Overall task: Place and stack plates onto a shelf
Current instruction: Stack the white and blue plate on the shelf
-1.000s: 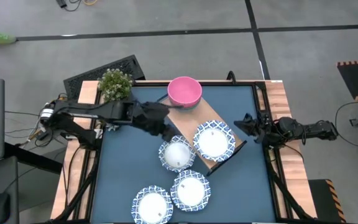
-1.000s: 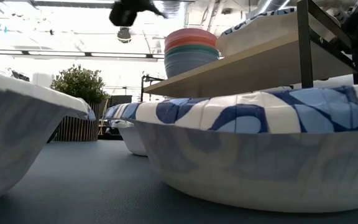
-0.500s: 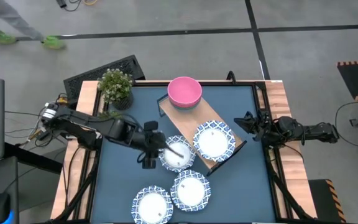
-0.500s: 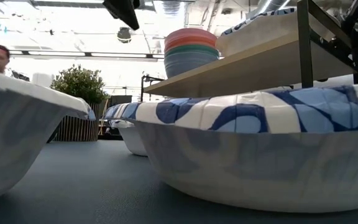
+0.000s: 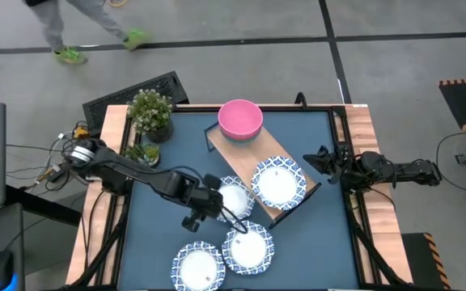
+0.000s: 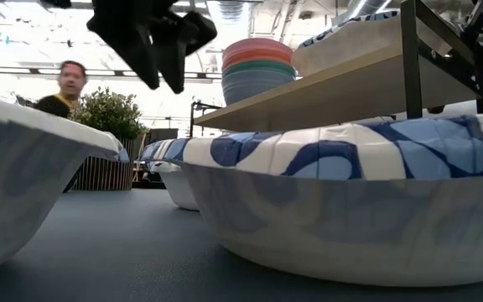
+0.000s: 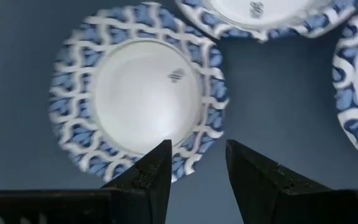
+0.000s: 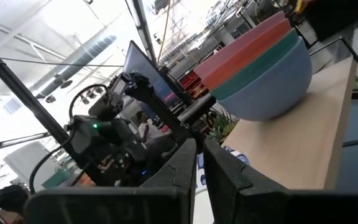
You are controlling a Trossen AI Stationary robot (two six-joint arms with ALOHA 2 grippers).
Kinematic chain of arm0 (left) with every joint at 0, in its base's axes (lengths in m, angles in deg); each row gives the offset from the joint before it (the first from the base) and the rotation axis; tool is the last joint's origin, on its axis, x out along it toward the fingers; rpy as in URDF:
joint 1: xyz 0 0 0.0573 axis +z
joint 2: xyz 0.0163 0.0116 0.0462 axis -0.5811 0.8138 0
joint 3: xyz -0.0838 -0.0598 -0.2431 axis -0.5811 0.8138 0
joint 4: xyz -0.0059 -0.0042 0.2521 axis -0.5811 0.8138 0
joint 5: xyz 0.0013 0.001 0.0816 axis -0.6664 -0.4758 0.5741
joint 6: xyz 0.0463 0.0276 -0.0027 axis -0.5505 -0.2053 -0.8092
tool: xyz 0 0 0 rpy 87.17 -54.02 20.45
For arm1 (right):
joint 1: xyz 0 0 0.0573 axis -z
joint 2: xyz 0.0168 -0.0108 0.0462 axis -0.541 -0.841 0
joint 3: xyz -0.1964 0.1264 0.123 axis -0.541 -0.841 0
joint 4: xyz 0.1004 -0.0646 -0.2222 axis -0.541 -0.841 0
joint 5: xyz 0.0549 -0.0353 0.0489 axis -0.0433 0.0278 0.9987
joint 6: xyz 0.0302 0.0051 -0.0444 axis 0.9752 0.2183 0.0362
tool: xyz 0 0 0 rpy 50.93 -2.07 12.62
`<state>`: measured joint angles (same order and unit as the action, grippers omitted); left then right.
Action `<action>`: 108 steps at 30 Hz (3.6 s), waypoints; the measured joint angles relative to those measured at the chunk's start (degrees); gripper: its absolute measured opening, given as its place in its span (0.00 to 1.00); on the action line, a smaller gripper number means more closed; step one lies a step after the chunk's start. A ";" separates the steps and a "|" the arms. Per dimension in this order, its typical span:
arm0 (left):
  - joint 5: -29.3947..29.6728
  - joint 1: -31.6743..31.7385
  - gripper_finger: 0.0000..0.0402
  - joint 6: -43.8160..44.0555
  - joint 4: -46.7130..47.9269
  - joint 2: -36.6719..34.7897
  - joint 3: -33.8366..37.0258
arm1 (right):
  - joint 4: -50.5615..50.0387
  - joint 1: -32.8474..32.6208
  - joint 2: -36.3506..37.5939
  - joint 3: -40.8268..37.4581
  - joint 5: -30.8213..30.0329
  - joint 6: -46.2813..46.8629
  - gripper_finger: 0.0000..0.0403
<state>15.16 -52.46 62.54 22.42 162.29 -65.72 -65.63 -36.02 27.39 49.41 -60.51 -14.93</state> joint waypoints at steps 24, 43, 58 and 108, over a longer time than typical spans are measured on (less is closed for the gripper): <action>-4.66 3.61 0.34 -11.38 -5.07 5.27 6.56 | -2.57 0.00 0.02 0.00 0.06 -0.16 0.14; -0.81 3.39 0.07 -17.43 -14.26 5.23 13.79 | -2.54 0.04 0.02 -0.02 -0.95 1.51 0.14; 0.18 1.10 0.00 -0.45 0.46 4.59 6.89 | -2.51 0.04 0.02 -0.02 -1.27 2.55 0.14; 15.45 -0.10 0.00 -25.97 -11.22 -5.18 -21.53 | -10.95 0.04 0.04 -0.02 -39.26 -0.42 0.14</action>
<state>30.61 -52.56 36.57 11.20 157.11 -87.24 -76.58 -35.98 27.44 49.39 -99.77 -15.35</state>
